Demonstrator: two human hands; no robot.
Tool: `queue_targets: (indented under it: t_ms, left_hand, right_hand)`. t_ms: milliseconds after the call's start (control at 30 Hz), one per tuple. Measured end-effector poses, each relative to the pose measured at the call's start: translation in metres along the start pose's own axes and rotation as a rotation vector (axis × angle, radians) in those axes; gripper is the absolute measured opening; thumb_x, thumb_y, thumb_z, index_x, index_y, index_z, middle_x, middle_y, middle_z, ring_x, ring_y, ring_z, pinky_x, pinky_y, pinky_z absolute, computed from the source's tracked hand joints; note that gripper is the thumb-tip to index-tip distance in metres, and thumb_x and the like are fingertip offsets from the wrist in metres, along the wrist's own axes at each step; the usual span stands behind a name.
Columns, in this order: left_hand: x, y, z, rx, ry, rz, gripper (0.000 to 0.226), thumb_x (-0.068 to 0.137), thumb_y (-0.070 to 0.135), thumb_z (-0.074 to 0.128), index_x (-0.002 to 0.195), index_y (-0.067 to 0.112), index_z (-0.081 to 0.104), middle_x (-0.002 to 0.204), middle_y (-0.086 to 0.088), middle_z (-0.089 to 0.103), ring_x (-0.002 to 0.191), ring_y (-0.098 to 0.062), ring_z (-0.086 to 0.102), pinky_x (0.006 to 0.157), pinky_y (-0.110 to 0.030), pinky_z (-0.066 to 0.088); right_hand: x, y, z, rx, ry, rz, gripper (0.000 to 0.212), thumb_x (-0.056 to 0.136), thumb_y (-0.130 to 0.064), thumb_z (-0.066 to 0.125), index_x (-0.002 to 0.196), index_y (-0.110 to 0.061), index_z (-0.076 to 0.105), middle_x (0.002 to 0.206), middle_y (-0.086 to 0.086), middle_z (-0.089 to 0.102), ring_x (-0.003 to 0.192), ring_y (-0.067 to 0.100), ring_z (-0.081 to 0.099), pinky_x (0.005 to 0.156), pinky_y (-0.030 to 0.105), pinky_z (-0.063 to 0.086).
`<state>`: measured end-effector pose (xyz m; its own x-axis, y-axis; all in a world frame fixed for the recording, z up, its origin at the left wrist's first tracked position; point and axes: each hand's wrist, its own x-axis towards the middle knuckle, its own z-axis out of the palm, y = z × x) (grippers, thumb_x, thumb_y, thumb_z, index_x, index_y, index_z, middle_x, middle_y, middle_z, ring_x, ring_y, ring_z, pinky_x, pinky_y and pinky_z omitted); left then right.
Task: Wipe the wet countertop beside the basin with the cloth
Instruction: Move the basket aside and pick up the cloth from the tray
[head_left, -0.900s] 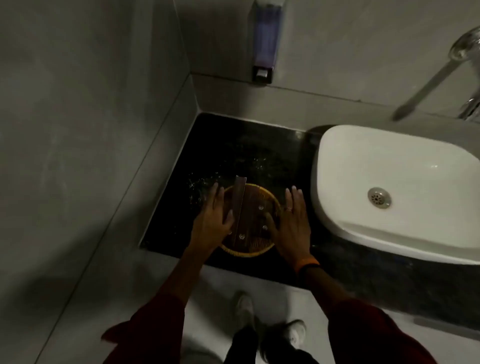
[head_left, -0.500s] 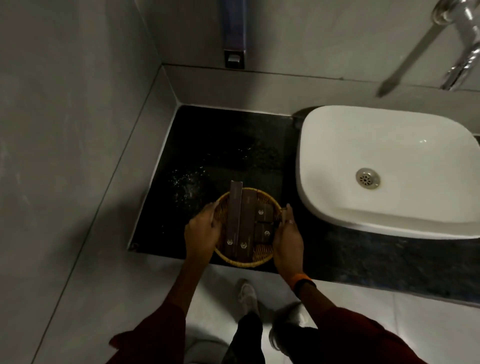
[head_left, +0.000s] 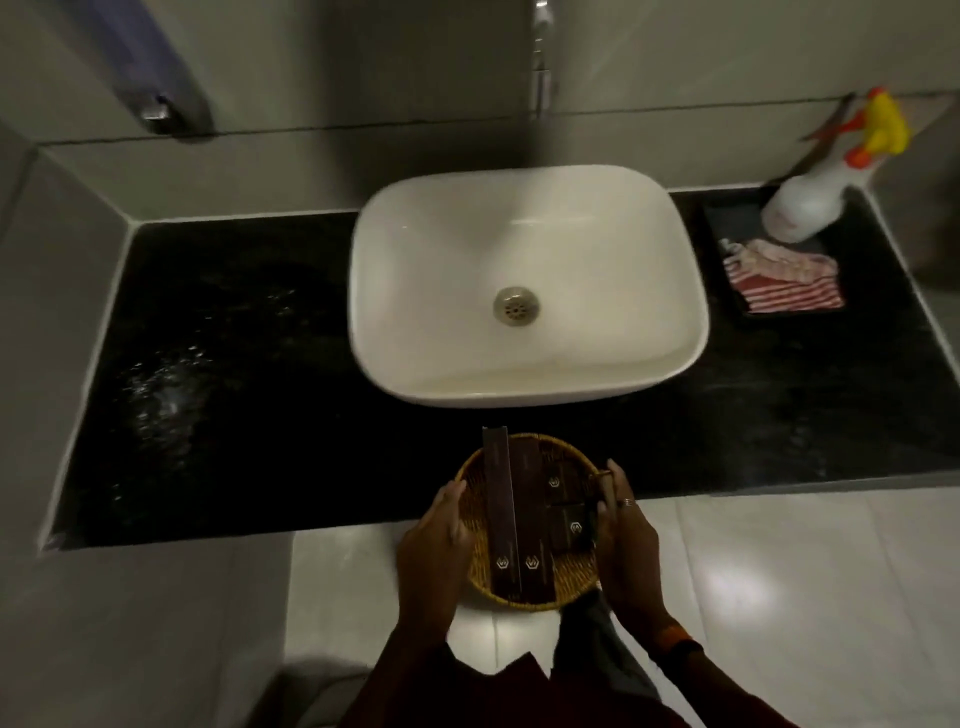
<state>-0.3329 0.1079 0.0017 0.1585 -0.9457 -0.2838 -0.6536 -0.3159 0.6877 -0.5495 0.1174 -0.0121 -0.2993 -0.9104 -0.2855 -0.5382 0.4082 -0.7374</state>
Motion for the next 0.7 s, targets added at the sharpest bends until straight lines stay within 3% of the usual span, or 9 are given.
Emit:
queue_targets:
  t_ms: [67,133,200,267,300,367,500,700]
  left_hand:
    - [-0.006,0.037,0.039,-0.046,-0.035,-0.010,0.051,0.091,0.003,0.058,0.137,0.024,0.057,0.126,0.001,0.070,0.098,-0.011,0.070,0.086,-0.024,0.057]
    - [-0.011,0.076,0.076,-0.062,-0.035,0.023,0.055,0.086,0.000,0.062,0.136,0.024,0.058,0.119,0.003,0.073,0.093,-0.007,0.069,0.081,-0.010,0.052]
    - [-0.009,0.112,0.109,-0.064,-0.039,0.071,0.057,0.083,-0.003,0.065,0.135,0.020,0.060,0.115,0.001,0.073,0.092,-0.006,0.067,0.078,0.000,0.044]
    - [-0.003,0.145,0.136,-0.079,-0.066,0.084,0.055,0.085,-0.003,0.063,0.136,0.017,0.059,0.114,-0.004,0.073,0.097,-0.015,0.071,0.086,-0.017,0.054]
    - [0.001,0.159,0.148,-0.075,-0.066,0.094,0.053,0.086,-0.002,0.062,0.136,0.017,0.058,0.115,-0.006,0.074,0.099,-0.019,0.071,0.090,-0.028,0.057]
    - [0.013,0.182,0.167,-0.069,-0.052,0.103,0.053,0.086,0.000,0.062,0.137,0.018,0.058,0.113,-0.008,0.075,0.098,-0.021,0.072,0.093,-0.038,0.057]
    - [0.046,0.210,0.191,-0.085,-0.054,0.101,0.059,0.083,0.001,0.061,0.138,0.021,0.056,0.099,-0.013,0.075,0.090,-0.029,0.073,0.085,-0.041,0.060]
    - [0.072,0.239,0.219,-0.106,-0.076,0.106,0.061,0.087,0.001,0.056,0.143,0.024,0.050,0.113,-0.012,0.074,0.099,-0.029,0.071,0.090,-0.047,0.059]
  right_hand:
    - [0.014,0.026,-0.044,-0.028,0.030,-0.003,0.051,0.106,-0.009,0.042,0.155,-0.013,0.031,0.133,0.013,0.066,0.094,0.013,0.067,0.081,0.018,0.054]
    - [0.028,0.050,-0.086,-0.012,0.077,0.000,0.050,0.106,-0.007,0.042,0.154,-0.013,0.033,0.129,0.011,0.067,0.093,0.009,0.065,0.078,0.009,0.047]
    - [0.043,0.069,-0.122,0.035,0.115,0.003,0.047,0.107,-0.013,0.041,0.154,-0.014,0.033,0.126,0.010,0.068,0.099,0.020,0.069,0.081,0.021,0.055]
    - [0.061,0.083,-0.153,0.064,0.150,0.008,0.051,0.105,-0.024,0.037,0.154,-0.010,0.034,0.134,0.016,0.065,0.110,0.029,0.069,0.091,0.039,0.059]
    - [0.071,0.089,-0.166,0.064,0.166,0.000,0.053,0.103,-0.026,0.036,0.154,-0.008,0.034,0.138,0.019,0.063,0.116,0.031,0.067,0.097,0.041,0.056]
    - [0.094,0.099,-0.185,0.068,0.169,-0.004,0.050,0.106,-0.019,0.037,0.154,-0.006,0.034,0.145,0.019,0.057,0.127,0.031,0.060,0.103,0.035,0.048]
    - [0.148,0.110,-0.205,0.052,0.147,-0.003,0.047,0.106,-0.007,0.040,0.153,-0.005,0.035,0.147,0.018,0.055,0.131,0.032,0.058,0.106,0.031,0.041]
    - [0.200,0.119,-0.224,0.087,0.108,0.032,0.049,0.105,-0.006,0.045,0.154,-0.009,0.037,0.155,0.013,0.047,0.143,0.029,0.047,0.114,0.027,0.029]
